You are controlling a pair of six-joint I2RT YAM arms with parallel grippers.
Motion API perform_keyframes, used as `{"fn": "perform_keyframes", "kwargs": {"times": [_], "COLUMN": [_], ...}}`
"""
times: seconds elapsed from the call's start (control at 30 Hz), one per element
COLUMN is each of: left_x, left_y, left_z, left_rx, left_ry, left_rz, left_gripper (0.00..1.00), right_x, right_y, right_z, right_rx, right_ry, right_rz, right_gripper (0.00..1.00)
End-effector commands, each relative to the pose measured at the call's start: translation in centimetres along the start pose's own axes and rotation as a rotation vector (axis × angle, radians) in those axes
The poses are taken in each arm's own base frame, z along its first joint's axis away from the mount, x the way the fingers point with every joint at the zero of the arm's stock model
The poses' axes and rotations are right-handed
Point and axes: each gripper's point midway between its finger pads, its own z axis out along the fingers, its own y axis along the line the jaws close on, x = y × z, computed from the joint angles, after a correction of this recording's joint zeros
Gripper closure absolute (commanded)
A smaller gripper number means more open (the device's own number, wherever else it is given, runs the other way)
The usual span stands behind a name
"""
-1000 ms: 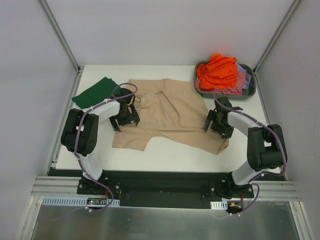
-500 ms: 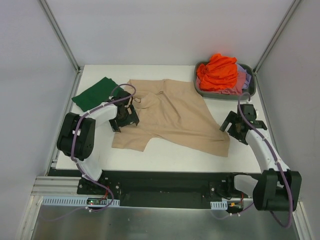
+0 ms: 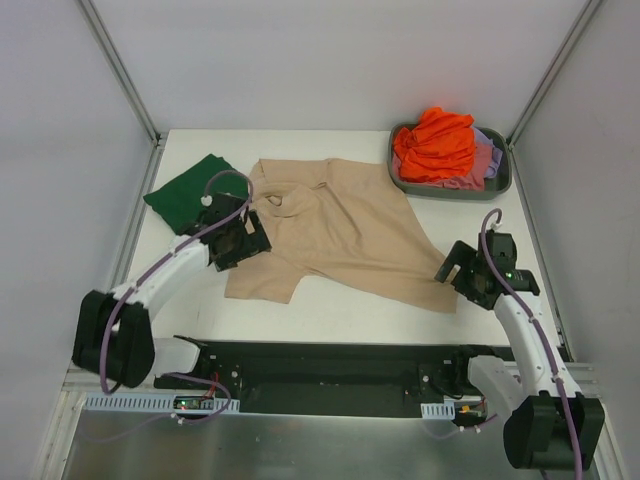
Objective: Fold and stack the t-shirts
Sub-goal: Flatten out the tshirt
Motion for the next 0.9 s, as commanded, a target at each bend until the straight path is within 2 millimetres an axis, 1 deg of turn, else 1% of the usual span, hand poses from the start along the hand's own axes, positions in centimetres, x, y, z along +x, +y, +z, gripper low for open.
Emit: {"fn": "perform_keyframes", "kwargs": {"times": [0.0,0.1,0.17,0.23,0.3,0.37,0.43,0.57,0.6,0.63,0.87], "left_x": [2.1,4.3,5.5,6.3,6.8,6.8,6.6,6.5,6.5,6.6,6.6], "left_y": [3.9,7.6,9.2,9.8,10.1,10.3,10.8,11.2,11.2,11.1,10.6], "left_z": [-2.3,-2.7,-2.5,-2.3,-2.0,-2.0,-1.8,-1.3,-1.1,-0.9,0.2], "left_rx": [-0.095,-0.205,-0.246,-0.25,-0.257,-0.267,-0.297,-0.332,-0.333,-0.332,-0.322], "left_ry": [-0.066,-0.083,-0.072,-0.056,-0.043,-0.048,-0.059,-0.044,-0.038,-0.028,-0.006], "left_rz": [-0.1,-0.192,-0.222,-0.251,-0.277,-0.297,-0.312,-0.33,-0.327,-0.318,-0.323], "left_gripper": [0.01,0.01,0.01,0.11,0.12,0.13,0.18,0.32,0.39,0.42,0.44], "right_x": [-0.3,0.2,0.4,0.6,0.9,0.9,0.9,1.0,1.0,1.1,1.3], "right_y": [-0.3,-0.5,-0.6,-0.8,-0.9,-0.9,-0.9,-0.9,-0.9,-1.0,-0.8], "right_z": [-0.3,0.0,0.3,0.6,0.7,0.8,0.9,0.9,0.9,1.0,1.1], "right_rx": [0.005,0.008,0.006,0.006,0.008,0.007,-0.001,-0.008,-0.008,-0.006,-0.018], "right_ry": [-0.038,-0.033,-0.032,-0.025,-0.019,-0.023,-0.028,-0.038,-0.041,-0.039,-0.024], "right_rz": [0.004,-0.01,-0.017,-0.029,-0.039,-0.042,-0.044,-0.046,-0.046,-0.045,-0.052], "right_gripper": [0.04,0.04,0.04,0.04,0.04,0.04,0.04,0.04,0.04,0.04,0.04]}}
